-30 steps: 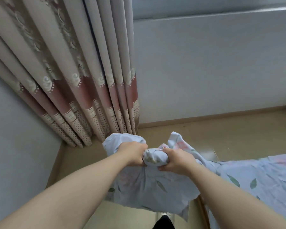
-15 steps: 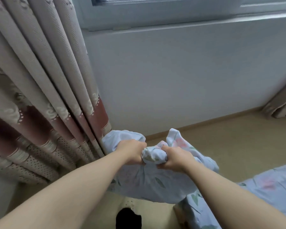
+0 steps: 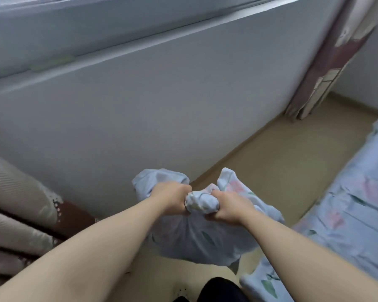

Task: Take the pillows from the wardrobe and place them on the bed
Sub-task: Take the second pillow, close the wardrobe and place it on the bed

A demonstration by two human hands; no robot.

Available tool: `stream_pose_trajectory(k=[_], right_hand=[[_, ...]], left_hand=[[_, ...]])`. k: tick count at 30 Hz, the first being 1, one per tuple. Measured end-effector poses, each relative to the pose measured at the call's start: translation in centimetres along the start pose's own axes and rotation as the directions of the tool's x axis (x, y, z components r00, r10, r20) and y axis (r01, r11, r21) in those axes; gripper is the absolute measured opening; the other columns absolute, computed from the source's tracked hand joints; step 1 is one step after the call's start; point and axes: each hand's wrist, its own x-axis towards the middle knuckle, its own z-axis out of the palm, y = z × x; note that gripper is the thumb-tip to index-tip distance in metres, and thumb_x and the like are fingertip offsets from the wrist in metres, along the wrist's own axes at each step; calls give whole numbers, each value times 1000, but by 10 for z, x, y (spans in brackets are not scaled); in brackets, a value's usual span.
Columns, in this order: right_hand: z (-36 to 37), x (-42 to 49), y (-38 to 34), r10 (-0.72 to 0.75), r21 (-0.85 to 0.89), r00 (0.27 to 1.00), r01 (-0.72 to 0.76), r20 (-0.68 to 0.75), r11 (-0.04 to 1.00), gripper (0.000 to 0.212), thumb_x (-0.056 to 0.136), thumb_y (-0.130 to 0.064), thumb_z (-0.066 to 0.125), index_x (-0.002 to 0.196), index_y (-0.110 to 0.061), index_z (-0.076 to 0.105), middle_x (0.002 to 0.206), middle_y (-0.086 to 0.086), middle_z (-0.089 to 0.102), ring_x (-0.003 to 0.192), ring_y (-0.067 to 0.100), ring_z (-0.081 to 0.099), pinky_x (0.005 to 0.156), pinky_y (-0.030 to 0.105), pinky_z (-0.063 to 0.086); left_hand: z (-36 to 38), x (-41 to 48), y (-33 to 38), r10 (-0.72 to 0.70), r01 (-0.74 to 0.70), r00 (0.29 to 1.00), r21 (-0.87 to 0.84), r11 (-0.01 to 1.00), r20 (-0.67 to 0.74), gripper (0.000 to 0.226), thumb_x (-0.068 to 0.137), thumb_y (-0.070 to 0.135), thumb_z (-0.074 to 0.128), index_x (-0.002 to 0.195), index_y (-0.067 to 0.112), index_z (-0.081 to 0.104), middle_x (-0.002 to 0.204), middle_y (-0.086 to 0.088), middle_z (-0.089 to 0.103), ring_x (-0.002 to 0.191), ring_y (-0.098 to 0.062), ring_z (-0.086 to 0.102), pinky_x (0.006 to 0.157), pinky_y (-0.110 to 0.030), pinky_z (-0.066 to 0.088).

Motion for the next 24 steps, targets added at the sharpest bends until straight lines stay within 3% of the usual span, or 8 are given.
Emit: stream_pose_trajectory(k=[8,13,18,24], right_hand=[[-53,38,66,153,75,988,-151,-33,986,44,75,-45,57,113,-27,45,98,-3,61,98,23,55,76,37,46],[-93,67,131,204,138,977,-194,-60,971,43,73,-44,58,110,-27,46,102,-2,64,99,24,56,84,42,48],[-145,94,198,265,208,962,-246,-71,947,48,72,-47,58,114,-29,44,98,-5,63,93,22,59,82,43,50],[-205,120,277,329,247,939,-296,-104,923,41,74,-48,59,106,-26,45,92,-7,57,84,20,54,83,43,50]], left_hand=[[-41,113,23,181,-184,981,45,982,65,26,76,46,57,81,25,43,92,0,67,86,-24,61,60,-31,38],[-74,195,62,266,-275,960,119,954,86,28,76,44,57,89,20,51,96,-1,67,91,-25,61,60,-31,37],[-116,281,106,304,-324,944,182,928,131,29,77,44,55,92,19,51,97,-1,66,92,-25,61,60,-32,39],[-154,376,158,384,-405,914,224,886,134,26,77,45,55,88,22,49,93,0,65,87,-24,60,60,-32,41]])
